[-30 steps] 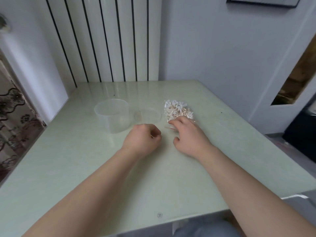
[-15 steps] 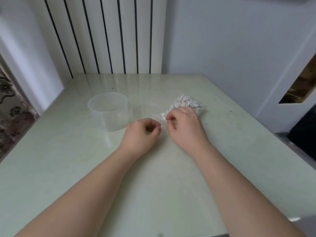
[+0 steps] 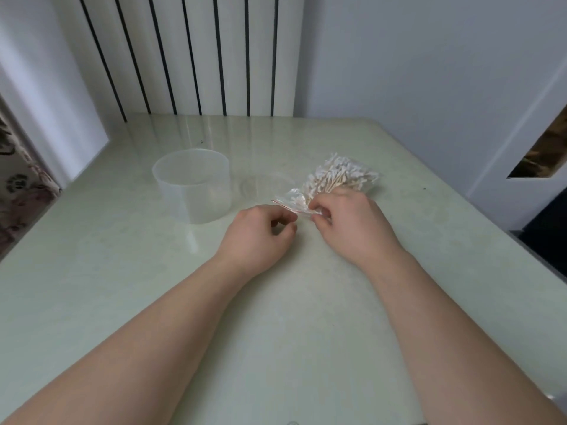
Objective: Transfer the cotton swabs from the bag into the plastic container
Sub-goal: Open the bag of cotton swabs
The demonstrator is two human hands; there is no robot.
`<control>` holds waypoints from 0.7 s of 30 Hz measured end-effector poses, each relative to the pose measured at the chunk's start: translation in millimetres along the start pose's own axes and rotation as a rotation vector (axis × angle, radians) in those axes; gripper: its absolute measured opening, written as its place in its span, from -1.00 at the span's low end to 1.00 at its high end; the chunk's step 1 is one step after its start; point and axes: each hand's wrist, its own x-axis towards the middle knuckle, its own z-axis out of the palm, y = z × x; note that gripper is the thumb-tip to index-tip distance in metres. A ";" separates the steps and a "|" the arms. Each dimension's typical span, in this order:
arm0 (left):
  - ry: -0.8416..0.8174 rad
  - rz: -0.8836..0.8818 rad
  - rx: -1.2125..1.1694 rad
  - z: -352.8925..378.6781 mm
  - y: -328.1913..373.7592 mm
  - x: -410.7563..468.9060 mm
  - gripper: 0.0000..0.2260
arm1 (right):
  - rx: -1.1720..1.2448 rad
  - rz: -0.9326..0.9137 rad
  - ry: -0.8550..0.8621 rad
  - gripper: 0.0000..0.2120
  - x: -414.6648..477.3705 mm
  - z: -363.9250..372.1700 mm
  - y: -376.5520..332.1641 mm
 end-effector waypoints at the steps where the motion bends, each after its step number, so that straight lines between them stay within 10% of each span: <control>1: 0.001 -0.004 -0.012 0.1 0.1 -0.3 -0.80 | 0.047 -0.011 0.016 -0.89 -0.2 0.4 -1.0; 21: 0.037 -0.144 -0.373 -2.2 1.9 8.9 -0.84 | 0.517 0.101 0.117 -0.88 -1.1 9.3 -15.2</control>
